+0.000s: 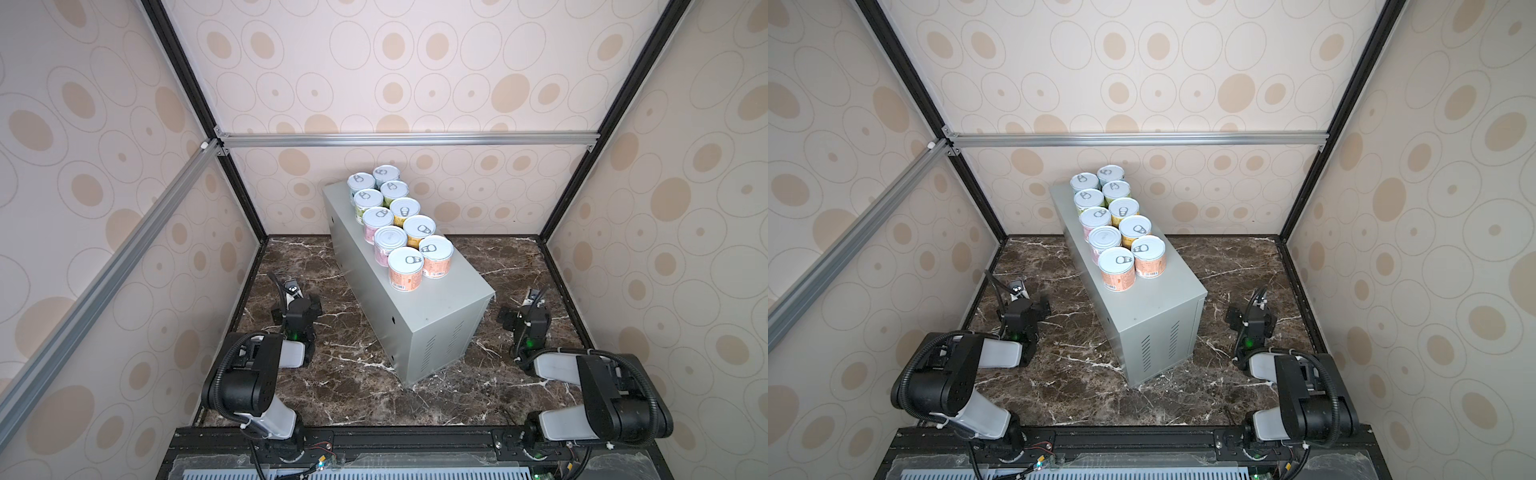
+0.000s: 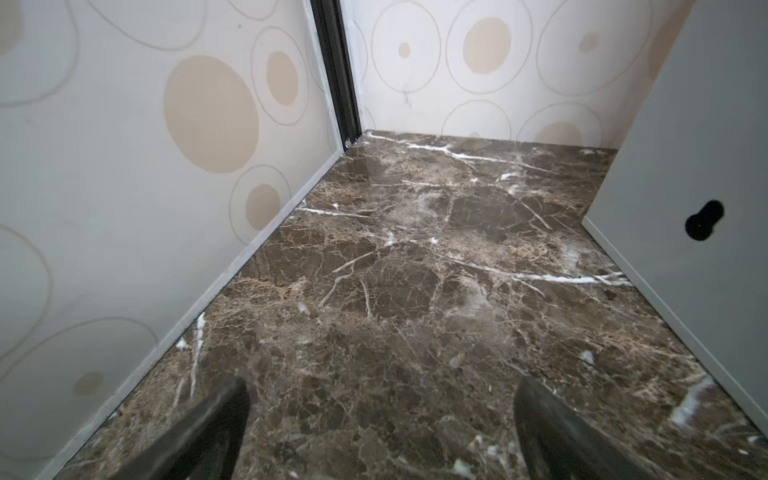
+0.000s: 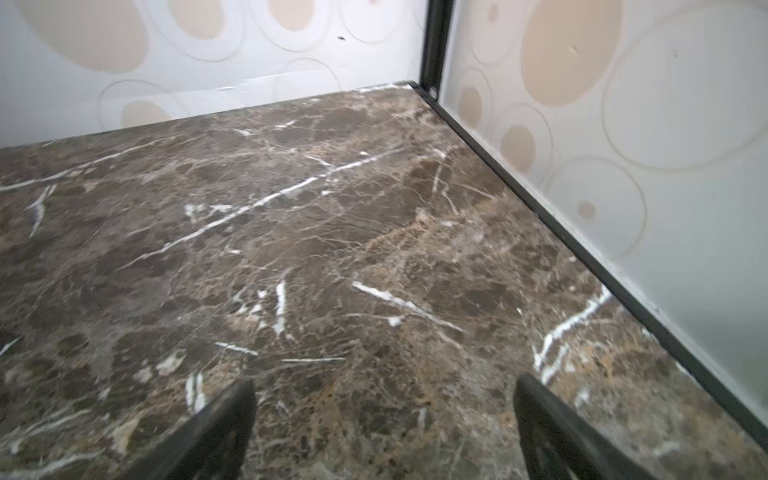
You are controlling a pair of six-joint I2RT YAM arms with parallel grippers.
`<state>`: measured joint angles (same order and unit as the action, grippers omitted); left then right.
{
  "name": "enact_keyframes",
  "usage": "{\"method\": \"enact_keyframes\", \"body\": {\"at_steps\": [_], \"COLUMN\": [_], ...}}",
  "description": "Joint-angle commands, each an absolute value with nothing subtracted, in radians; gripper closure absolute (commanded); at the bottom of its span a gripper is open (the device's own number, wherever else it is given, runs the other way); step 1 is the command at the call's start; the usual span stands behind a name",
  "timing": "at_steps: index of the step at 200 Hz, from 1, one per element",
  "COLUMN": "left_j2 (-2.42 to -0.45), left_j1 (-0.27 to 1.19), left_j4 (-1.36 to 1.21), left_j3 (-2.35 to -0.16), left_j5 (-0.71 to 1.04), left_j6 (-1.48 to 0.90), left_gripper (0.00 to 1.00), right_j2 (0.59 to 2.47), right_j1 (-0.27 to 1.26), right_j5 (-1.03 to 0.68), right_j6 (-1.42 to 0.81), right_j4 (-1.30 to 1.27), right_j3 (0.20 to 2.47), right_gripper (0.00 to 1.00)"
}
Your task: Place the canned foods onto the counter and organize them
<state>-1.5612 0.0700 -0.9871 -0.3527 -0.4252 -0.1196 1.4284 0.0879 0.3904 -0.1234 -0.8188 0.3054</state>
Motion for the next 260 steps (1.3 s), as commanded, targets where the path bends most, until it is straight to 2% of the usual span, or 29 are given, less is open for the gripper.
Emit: {"method": "enact_keyframes", "body": {"at_steps": [1,38,54,93,119,144,154,178,191,220,260], "left_j2": [-1.526,-1.521,-1.534,-1.541,-1.531,-1.59,-1.589,-1.587,-1.589,-1.589,-1.589], "left_j1": [0.089,0.158,0.192,0.206,0.161,0.135,0.131,0.085,0.048,0.041,0.035], "left_j4": [-1.209,-1.422,-1.596,-1.588,-1.503,-1.598,-1.559,-1.395,-1.358,-1.348,-1.345], "left_j3": [-0.285,-0.18,-0.103,-0.112,-0.14,-0.108,-0.126,-0.205,-0.228,-0.232,-0.235], "left_j5": [-0.459,-0.531,-0.544,-0.546,-0.444,-0.296,-0.288,-0.252,-0.189,-0.177,-0.167], "left_j6": [-0.068,0.009,0.051,0.068,0.038,0.055,0.048,0.001,-0.025,-0.031,-0.035], "left_gripper": [0.01,0.01,0.01,0.01,0.01,0.01,0.01,0.01,0.01,0.01,0.01], "right_j2": [1.458,1.561,1.553,1.562,1.578,1.594,1.598,1.582,1.549,1.545,1.539], "right_j1": [0.171,0.231,0.233,0.229,0.197,0.166,0.164,0.163,0.155,0.075,0.063], "right_j5": [0.453,0.442,0.433,0.416,0.341,0.301,0.298,0.31,0.297,0.211,0.186], "right_j6": [0.03,0.126,0.115,0.118,0.103,0.082,0.082,0.076,0.068,-0.008,-0.008], "right_j4": [-1.057,-1.405,-1.414,-1.413,-1.411,-1.409,-1.408,-1.315,-1.159,-0.805,-0.802], "right_j3": [0.258,0.142,0.124,0.129,0.129,0.137,0.14,0.186,0.247,0.421,0.417], "right_gripper": [0.01,0.01,0.01,0.01,0.01,0.01,0.01,0.01,0.01,0.01,0.01]}}
